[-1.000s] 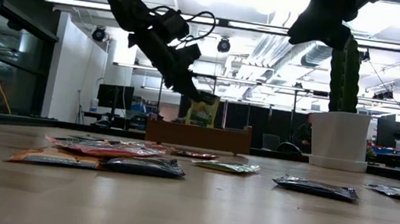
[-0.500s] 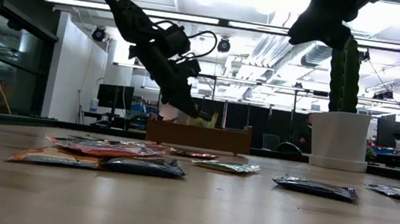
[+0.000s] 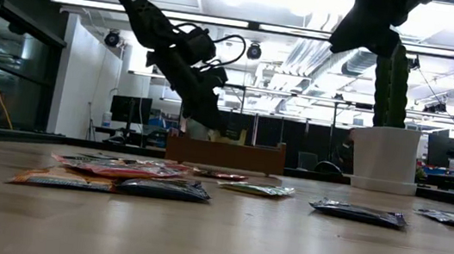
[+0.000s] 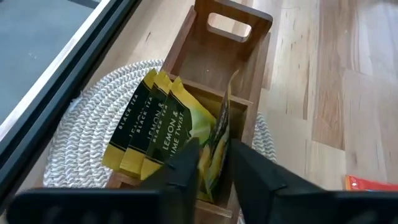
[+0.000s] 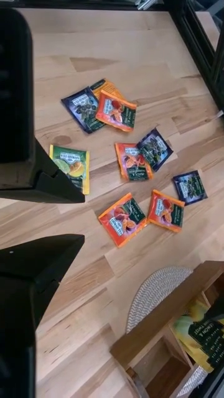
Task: Pick & Place Tea
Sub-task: Put the top yellow tea bag in the middle compartment of the organizer, then put the yellow tea bag in the middle compartment of the organizer
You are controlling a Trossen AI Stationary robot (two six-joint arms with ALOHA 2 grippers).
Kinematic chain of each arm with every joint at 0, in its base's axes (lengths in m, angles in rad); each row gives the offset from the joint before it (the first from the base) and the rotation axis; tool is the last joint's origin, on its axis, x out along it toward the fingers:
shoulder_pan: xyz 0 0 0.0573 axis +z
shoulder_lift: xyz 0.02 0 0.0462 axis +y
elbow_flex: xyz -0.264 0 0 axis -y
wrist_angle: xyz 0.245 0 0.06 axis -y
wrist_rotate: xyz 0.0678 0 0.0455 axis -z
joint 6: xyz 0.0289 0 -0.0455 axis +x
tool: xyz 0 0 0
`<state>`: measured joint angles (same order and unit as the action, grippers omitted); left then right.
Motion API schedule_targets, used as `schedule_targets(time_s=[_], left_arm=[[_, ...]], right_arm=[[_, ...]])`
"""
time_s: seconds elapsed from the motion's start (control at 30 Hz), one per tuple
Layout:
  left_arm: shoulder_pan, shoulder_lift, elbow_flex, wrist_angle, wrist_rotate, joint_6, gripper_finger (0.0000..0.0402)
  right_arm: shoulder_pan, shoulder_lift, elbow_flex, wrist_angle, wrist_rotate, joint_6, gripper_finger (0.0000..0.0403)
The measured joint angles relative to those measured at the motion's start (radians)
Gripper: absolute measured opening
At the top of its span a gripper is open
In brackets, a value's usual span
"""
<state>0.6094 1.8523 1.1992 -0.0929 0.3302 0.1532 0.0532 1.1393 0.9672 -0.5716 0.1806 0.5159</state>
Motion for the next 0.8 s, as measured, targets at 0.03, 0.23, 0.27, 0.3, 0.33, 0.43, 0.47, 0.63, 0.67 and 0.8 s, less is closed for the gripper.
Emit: schedule_targets(time_s=[0.03,0.23,0.27,0.3,0.33,0.43,0.47,0.63,0.67,0.8], left_arm=[[0.0,0.0,0.0,0.003,0.0,-0.001,0.0108],[0.0,-0.025,0.013,0.045,0.036,0.021,0.0183],[0.0,-0.029,0.027,0.038,0.035,0.031,0.0188],[0.0,-0.034,0.041,0.014,0.035,0.04,0.0191],[0.0,-0.037,0.063,-0.014,0.027,0.053,0.0191],[0.0,-0.058,0.151,-0.114,-0.007,0.117,0.018],[0.0,-0.064,0.187,-0.151,-0.016,0.146,0.0171],[-0.008,-0.073,0.341,-0.372,-0.027,0.263,0.0101],[-0.013,-0.073,0.365,-0.412,-0.027,0.277,0.0081],[-0.039,-0.073,0.411,-0.537,-0.024,0.292,0.001]], right_arm=[[0.0,0.0,0.0,-0.002,0.0,0.0,0.0087],[0.0,0.0,0.0,-0.01,0.0,0.0,0.0087],[0.0,0.0,0.0,-0.01,-0.001,0.0,0.0087],[0.0,0.0,0.0,-0.01,-0.001,0.0,0.0087],[0.0,0.0,0.0,-0.01,0.0,0.0,0.0087],[0.0,0.0,0.0,-0.016,0.0,0.0,0.0087],[0.0,0.0,0.0,-0.017,0.0,0.0,0.0087],[0.0,0.0,0.0,-0.024,0.008,0.0,0.0087],[0.0,0.0,0.0,-0.025,0.011,0.0,0.0087],[0.0,0.0,0.0,-0.026,0.012,0.0,0.0087]])
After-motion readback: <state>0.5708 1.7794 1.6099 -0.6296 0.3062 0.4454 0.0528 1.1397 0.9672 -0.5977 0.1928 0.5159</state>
